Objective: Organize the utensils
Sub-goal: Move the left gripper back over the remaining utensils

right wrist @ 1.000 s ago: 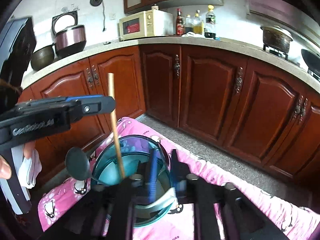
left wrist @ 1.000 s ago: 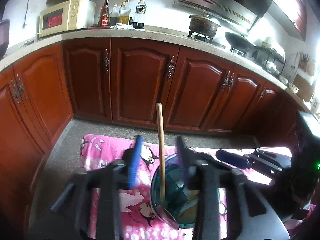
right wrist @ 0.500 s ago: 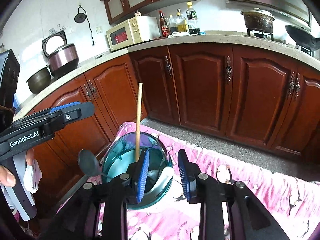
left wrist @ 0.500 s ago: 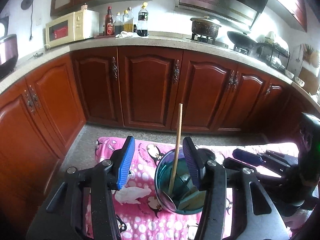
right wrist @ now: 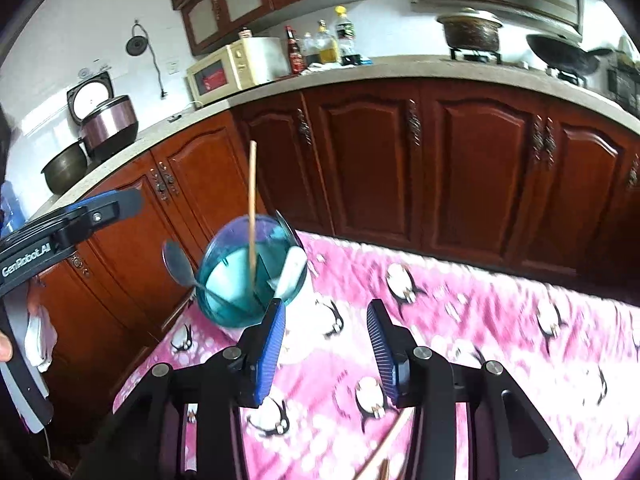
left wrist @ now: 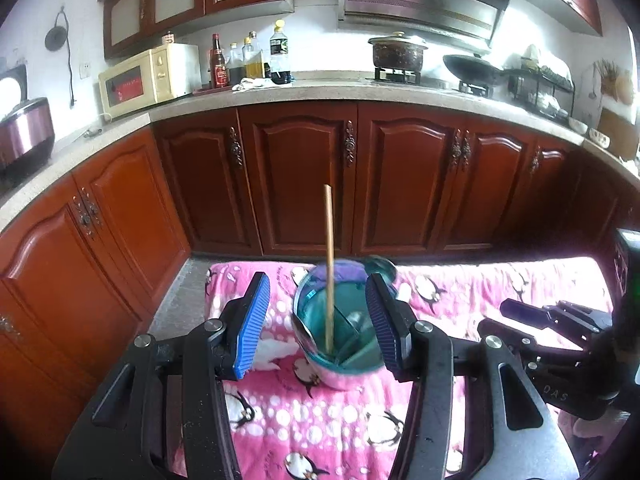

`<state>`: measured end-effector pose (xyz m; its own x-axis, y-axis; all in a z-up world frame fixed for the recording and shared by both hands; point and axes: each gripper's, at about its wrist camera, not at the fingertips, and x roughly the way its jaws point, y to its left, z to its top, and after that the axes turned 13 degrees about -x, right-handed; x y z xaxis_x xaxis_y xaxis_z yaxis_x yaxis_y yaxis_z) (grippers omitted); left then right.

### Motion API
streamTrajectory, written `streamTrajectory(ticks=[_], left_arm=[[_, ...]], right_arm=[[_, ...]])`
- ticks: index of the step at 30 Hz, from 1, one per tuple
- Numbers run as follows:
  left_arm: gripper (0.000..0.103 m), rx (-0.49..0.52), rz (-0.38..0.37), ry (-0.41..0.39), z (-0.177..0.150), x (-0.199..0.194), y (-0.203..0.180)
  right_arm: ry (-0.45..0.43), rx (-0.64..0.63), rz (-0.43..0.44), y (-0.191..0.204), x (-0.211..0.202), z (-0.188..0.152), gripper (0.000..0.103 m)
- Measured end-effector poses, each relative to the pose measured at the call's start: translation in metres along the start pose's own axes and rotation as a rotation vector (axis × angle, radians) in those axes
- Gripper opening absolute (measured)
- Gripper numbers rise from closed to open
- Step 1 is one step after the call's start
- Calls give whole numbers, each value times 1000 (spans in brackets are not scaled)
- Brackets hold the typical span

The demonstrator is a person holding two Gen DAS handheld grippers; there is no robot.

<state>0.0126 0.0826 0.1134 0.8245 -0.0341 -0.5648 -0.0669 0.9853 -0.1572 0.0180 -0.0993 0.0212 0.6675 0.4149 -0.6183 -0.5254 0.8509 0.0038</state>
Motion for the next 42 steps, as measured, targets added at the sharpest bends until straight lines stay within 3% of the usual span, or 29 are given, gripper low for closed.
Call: streamTrajectory(ticks=[13, 30, 38, 42], left_arm=[[49, 47, -55, 77, -49, -10, -56], [49, 111, -118, 207, -92, 27, -108], [49, 0, -231, 406, -118, 79, -97], [49, -33, -269, 517, -134, 109, -97]], right_arm=[[42, 65, -50, -16, -39, -49, 42], [121, 159, -124, -65, -56, -99, 43], [207, 222, -126, -102, -35, -129, 44], [232, 284, -80, -122, -15, -137, 40]])
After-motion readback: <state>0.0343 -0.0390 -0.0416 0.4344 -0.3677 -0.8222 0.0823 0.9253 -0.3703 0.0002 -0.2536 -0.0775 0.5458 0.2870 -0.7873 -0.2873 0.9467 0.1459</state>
